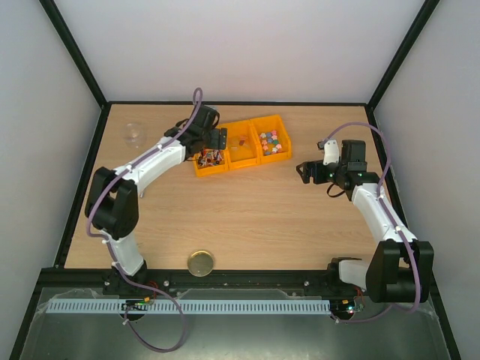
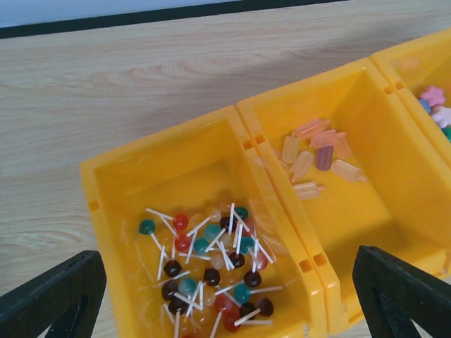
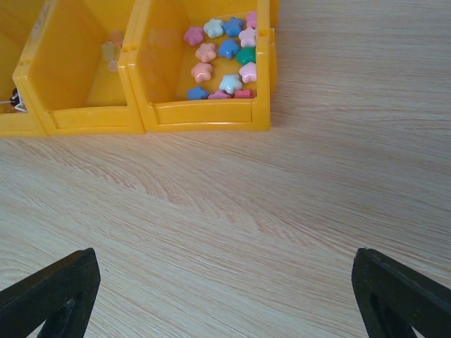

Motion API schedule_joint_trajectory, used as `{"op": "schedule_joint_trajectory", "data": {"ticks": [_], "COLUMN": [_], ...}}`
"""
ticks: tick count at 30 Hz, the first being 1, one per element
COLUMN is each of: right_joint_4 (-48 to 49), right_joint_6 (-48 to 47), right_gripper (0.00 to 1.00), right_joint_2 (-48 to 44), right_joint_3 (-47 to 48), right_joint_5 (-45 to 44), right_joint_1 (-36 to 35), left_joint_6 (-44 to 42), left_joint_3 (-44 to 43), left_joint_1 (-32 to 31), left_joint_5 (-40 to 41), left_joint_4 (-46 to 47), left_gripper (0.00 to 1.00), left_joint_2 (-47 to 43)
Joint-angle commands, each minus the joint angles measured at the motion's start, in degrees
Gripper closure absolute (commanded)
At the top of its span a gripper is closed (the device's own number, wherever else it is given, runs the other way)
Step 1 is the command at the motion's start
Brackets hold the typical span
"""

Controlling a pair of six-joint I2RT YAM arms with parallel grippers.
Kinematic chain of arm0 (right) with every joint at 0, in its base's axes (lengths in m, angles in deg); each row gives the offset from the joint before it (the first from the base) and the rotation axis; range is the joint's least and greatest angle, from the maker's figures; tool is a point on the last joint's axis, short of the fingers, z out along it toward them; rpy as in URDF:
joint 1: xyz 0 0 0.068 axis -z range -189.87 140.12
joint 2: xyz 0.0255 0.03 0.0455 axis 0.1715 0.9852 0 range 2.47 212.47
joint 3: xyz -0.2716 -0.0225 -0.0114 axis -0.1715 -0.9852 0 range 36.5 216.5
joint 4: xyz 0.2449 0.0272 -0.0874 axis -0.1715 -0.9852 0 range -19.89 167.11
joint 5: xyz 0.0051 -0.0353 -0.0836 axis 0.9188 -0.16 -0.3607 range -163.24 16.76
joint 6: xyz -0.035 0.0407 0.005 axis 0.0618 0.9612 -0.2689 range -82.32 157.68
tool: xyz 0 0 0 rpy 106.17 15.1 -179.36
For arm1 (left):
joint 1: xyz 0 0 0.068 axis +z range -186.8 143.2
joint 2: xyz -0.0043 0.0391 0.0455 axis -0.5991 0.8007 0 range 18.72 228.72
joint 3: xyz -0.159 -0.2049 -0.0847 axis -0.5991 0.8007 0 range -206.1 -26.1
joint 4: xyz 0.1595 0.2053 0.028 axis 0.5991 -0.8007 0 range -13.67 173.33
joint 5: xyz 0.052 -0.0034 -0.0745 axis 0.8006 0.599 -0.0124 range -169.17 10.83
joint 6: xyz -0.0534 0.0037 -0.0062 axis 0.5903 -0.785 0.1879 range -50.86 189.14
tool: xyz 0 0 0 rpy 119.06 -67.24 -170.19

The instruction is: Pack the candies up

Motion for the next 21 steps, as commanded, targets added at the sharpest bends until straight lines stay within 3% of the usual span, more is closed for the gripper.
{"op": "schedule_joint_trajectory", "data": {"ticks": [1,13,19,21], "right_joint_4": [0.0,0.2,0.4,0.2], "right_joint_6": [0.2,0.5,1.8,2.0], "right_gripper": [0.01,0.01,0.01,0.01], "right_joint_2": [-1.4,-1.8,-2.6,-2.9], "right_joint_3": [0.8,0.5,-0.2,-0.4], "right_joint_5": [-0.3,-0.7,0.2,0.3], "right_joint_1": [-0.3,0.1,1.5,2.2], "left_joint_6": [5.0,8.3,7.6,7.1], "left_joint_3": [-3.8,-14.9,-17.0,-17.6], "left_joint_1": [-1.4,-2.9,-3.8,-3.9], "left_joint_5": [3.8,7.4,8.2,8.2], "left_joint_4": [0.1,-3.8,-3.4,-3.9], "left_gripper": [0.01,0.07,0.18,0.26], "left_joint_2": [4.4,19.0,23.0,24.1]}}
